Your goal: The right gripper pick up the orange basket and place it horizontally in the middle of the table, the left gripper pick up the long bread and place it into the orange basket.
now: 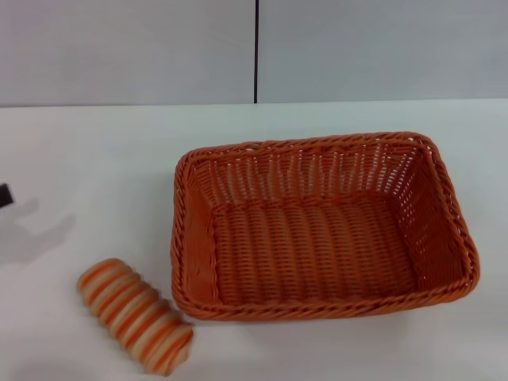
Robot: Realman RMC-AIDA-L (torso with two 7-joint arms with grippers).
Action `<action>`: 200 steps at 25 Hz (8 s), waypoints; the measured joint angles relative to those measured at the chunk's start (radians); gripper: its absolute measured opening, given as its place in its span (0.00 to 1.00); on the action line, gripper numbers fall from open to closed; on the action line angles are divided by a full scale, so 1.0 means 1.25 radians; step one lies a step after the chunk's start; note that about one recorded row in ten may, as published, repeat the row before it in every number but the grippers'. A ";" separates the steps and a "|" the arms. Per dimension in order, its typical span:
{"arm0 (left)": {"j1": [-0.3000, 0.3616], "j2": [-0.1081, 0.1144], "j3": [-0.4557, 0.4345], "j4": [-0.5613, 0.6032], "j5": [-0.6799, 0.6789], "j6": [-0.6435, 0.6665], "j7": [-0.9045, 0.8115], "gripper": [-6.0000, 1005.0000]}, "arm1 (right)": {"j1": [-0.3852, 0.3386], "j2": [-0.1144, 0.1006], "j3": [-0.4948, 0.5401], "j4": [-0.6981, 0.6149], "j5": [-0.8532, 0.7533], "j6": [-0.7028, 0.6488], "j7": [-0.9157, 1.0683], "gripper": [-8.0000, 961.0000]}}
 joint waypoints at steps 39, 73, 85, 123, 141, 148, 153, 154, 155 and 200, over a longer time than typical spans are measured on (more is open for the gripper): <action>-0.152 -0.045 0.107 -0.047 0.389 -0.064 -0.002 0.71 | 0.008 -0.001 0.039 0.172 0.001 0.007 -0.074 0.44; -0.157 -0.037 0.120 -0.033 0.395 -0.031 0.037 0.54 | 0.012 -0.005 0.048 0.201 -0.001 0.003 -0.071 0.46; -0.160 -0.018 0.115 -0.025 0.392 -0.021 -0.001 0.44 | 0.015 -0.008 0.048 0.201 -0.001 0.002 -0.068 0.47; -0.284 -0.055 0.063 0.269 0.126 0.030 -0.365 0.21 | 0.028 -0.011 0.046 0.201 0.001 0.010 -0.063 0.50; -0.119 -0.052 0.674 0.077 -0.285 -0.276 -0.101 0.19 | 0.038 -0.010 0.042 0.217 0.000 0.007 -0.056 0.52; -0.090 -0.052 0.766 0.059 -0.343 -0.354 -0.006 0.22 | 0.038 -0.009 0.042 0.223 -0.009 0.006 -0.057 0.52; -0.074 -0.048 0.783 0.040 -0.403 -0.368 0.046 0.26 | 0.032 -0.009 0.048 0.225 -0.011 0.006 -0.058 0.53; -0.072 -0.047 0.783 0.037 -0.406 -0.367 0.049 0.27 | 0.030 -0.009 0.049 0.226 -0.011 0.005 -0.058 0.53; -0.070 -0.047 0.784 0.037 -0.406 -0.366 0.049 0.27 | 0.030 -0.009 0.049 0.227 -0.011 0.005 -0.059 0.53; 0.070 -0.044 -0.211 -0.504 -0.416 -0.062 0.800 0.80 | 0.045 0.003 0.188 0.440 -0.020 -0.170 -0.571 0.56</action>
